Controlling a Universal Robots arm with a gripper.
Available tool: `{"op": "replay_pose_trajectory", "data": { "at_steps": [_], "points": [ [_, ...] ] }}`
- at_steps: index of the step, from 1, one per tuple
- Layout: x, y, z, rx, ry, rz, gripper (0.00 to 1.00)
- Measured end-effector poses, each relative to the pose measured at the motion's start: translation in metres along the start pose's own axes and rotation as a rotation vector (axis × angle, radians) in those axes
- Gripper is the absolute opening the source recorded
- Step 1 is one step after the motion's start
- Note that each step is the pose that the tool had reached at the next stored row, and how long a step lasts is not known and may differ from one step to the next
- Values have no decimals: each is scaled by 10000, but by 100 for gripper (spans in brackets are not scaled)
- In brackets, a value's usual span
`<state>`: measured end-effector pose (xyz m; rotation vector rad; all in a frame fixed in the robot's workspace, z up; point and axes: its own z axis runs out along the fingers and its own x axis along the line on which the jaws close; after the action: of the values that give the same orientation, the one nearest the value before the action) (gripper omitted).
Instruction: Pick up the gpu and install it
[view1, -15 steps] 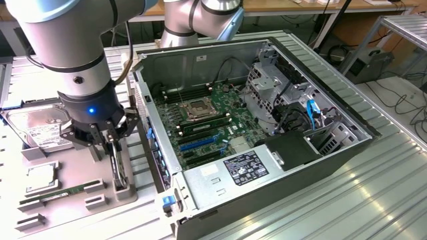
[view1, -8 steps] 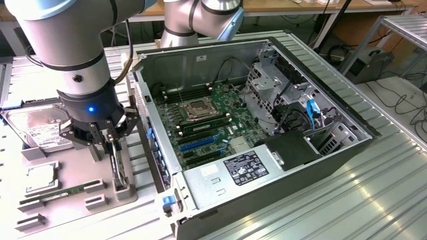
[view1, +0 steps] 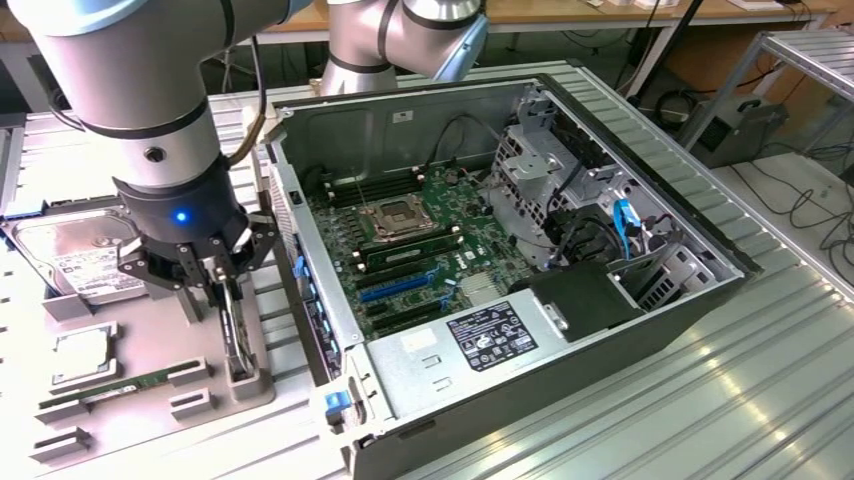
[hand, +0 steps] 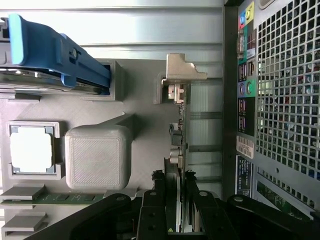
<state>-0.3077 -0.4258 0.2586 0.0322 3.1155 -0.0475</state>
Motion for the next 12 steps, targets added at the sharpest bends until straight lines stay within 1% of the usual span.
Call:
{"op": "replay_pose_trajectory", "data": {
  "at_steps": [12],
  "points": [
    [-1,-1,-31,0,0,0,27]
  ]
}}
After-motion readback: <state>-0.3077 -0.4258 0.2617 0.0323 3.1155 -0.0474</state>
